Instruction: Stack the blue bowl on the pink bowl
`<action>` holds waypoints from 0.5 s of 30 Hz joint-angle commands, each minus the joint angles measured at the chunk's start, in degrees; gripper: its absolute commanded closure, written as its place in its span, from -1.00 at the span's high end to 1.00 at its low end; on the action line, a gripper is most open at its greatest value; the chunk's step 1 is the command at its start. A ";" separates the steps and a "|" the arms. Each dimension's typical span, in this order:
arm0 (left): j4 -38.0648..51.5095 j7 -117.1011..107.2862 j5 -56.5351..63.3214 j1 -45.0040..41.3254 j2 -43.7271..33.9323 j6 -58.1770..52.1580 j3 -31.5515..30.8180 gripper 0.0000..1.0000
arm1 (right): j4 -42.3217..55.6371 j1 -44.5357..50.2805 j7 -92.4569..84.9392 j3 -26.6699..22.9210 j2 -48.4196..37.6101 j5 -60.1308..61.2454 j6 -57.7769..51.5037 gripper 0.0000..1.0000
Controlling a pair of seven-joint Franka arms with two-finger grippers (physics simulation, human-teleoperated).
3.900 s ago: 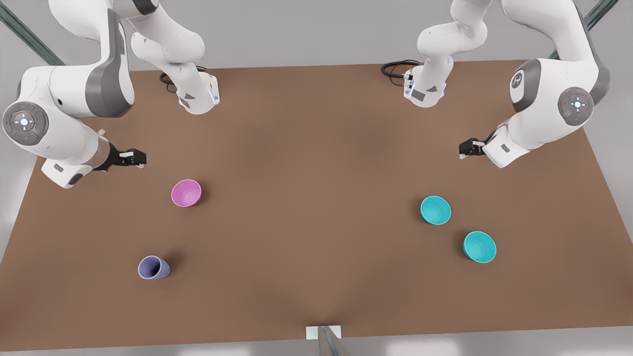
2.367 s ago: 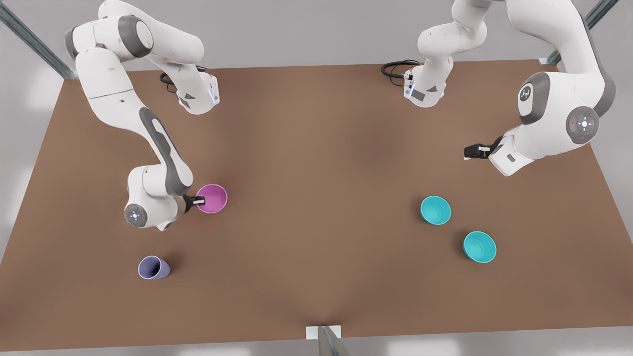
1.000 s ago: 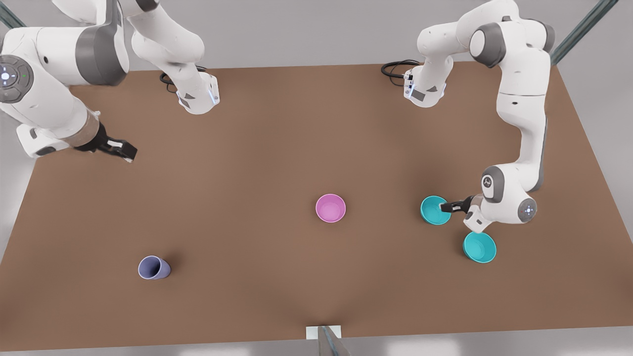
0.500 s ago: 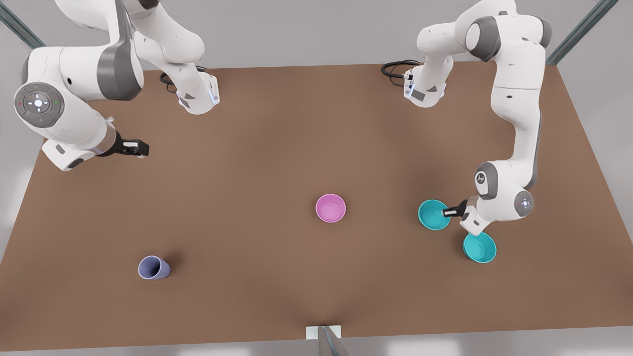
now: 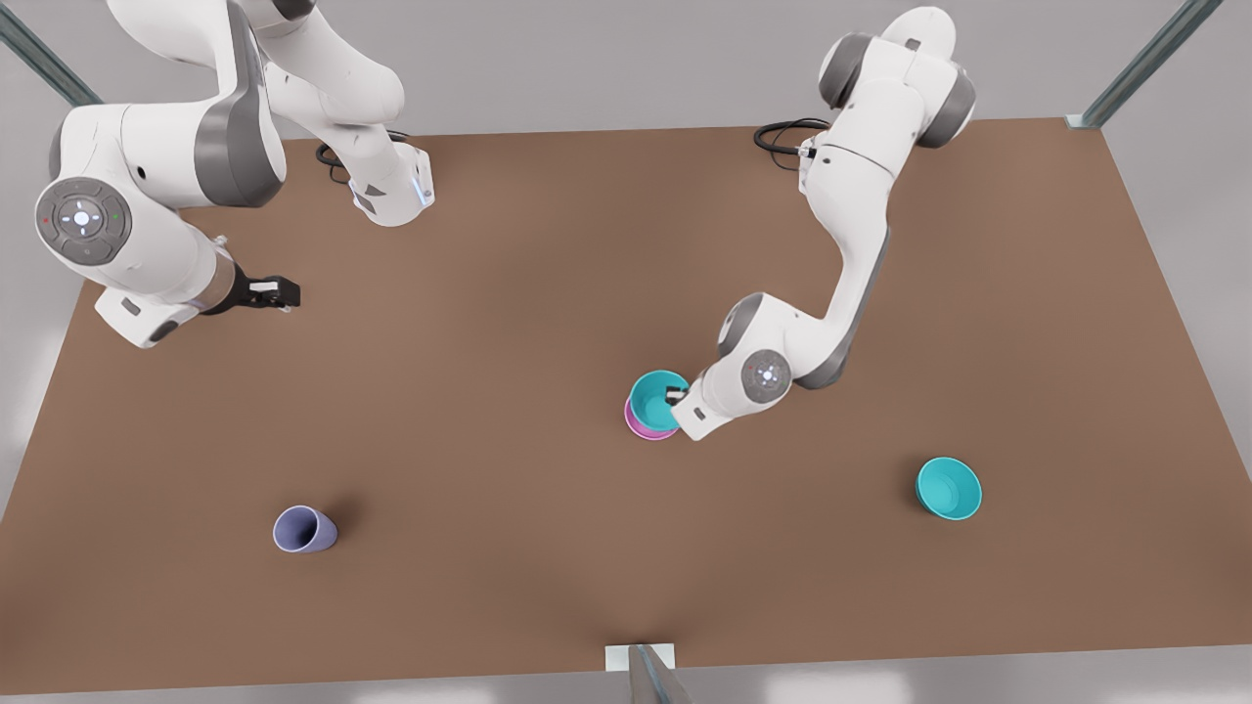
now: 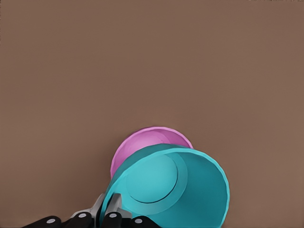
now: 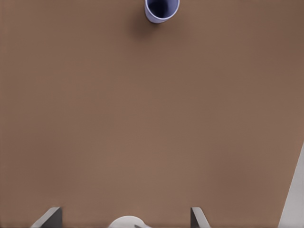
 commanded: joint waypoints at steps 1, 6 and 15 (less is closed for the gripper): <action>0.22 -22.73 -0.39 -0.02 0.26 -0.20 0.00 -0.57 | -0.18 -0.12 -3.61 0.00 0.01 0.10 0.14 1.00; 0.05 -22.73 -0.31 -0.90 1.14 -0.19 0.00 -0.57 | -0.89 -0.12 -3.61 0.00 -0.08 0.19 0.22 1.00; -0.39 -22.73 -0.31 -1.07 2.37 -0.20 -0.09 -0.57 | -1.50 -0.12 -3.52 -0.09 0.01 0.19 0.49 1.00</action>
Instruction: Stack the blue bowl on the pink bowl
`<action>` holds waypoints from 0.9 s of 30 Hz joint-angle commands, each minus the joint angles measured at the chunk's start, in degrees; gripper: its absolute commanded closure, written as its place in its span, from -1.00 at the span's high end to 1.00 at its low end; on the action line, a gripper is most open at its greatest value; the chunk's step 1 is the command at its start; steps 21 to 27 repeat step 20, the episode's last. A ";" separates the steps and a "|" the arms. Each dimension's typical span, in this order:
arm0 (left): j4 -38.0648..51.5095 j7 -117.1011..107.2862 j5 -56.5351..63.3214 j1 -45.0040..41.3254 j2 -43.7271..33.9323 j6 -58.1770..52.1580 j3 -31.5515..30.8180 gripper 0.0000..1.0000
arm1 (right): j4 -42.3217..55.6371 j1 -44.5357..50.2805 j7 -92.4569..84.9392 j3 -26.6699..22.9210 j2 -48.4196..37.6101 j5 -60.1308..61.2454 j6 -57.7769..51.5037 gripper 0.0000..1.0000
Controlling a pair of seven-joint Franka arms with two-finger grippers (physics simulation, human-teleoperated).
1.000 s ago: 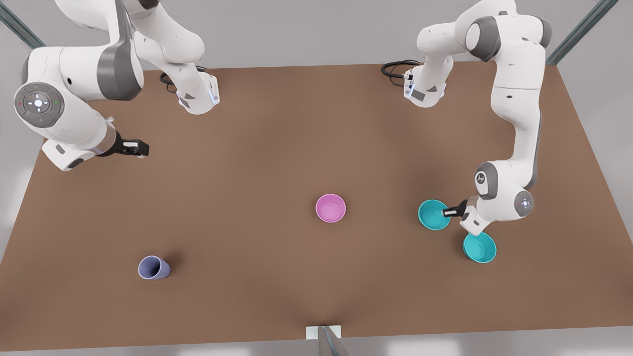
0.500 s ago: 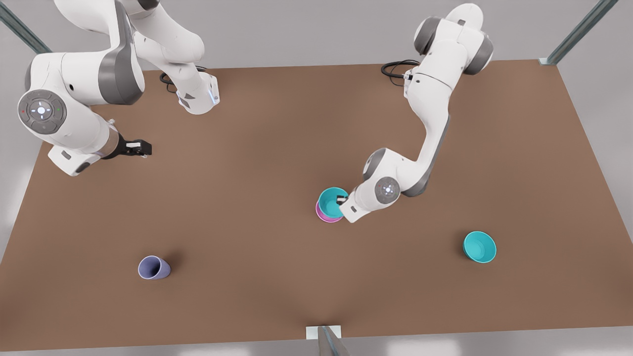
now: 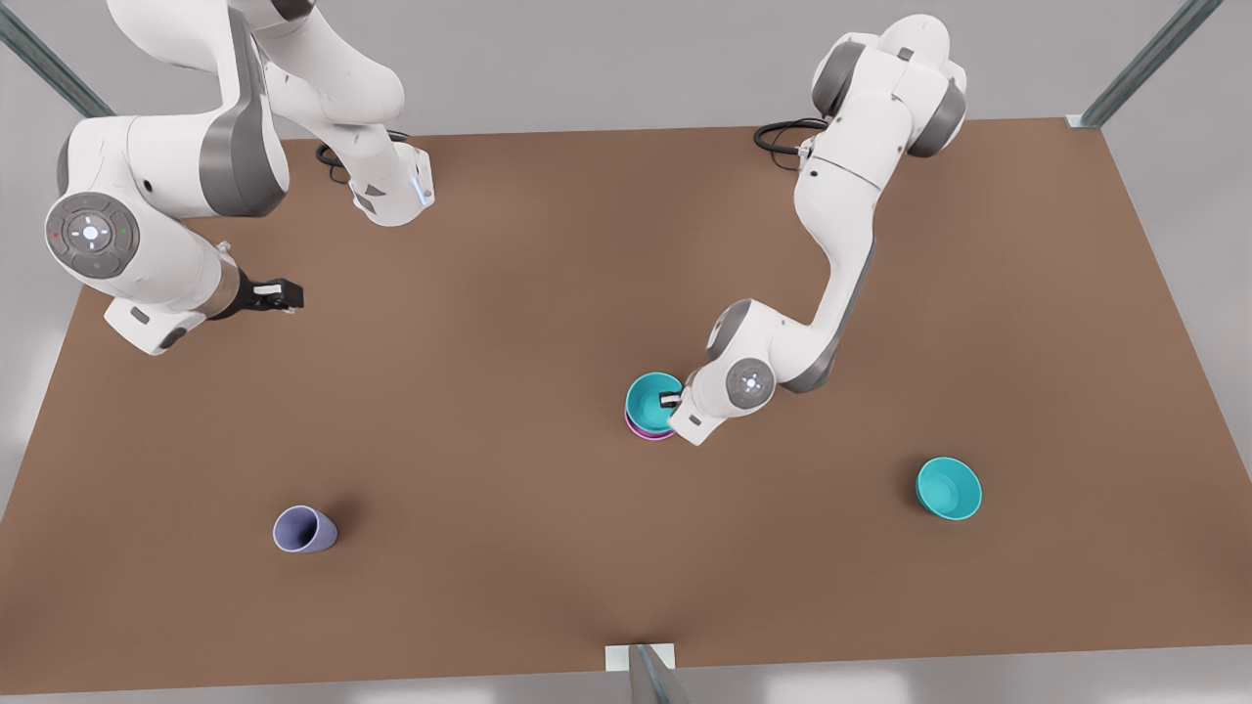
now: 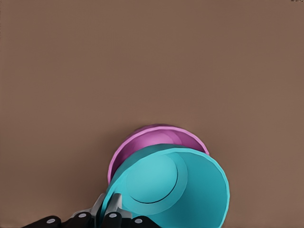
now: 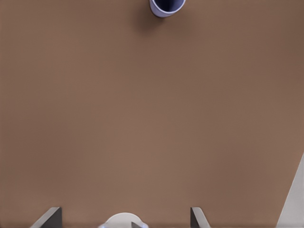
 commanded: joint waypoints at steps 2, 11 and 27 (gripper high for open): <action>0.03 -9.43 -0.18 0.14 -0.04 0.04 -0.01 0.24 | -0.24 -0.09 -1.60 0.04 -0.04 0.03 0.15 1.00; 17.86 -9.17 8.95 12.62 -12.34 -48.21 0.52 1.00 | 0.11 -0.26 -1.69 -0.13 -0.39 1.79 1.29 1.00; 12.59 35.31 16.16 21.85 -26.58 -48.30 0.87 1.00 | 0.11 -0.26 -1.69 -0.05 -0.65 2.23 2.08 1.00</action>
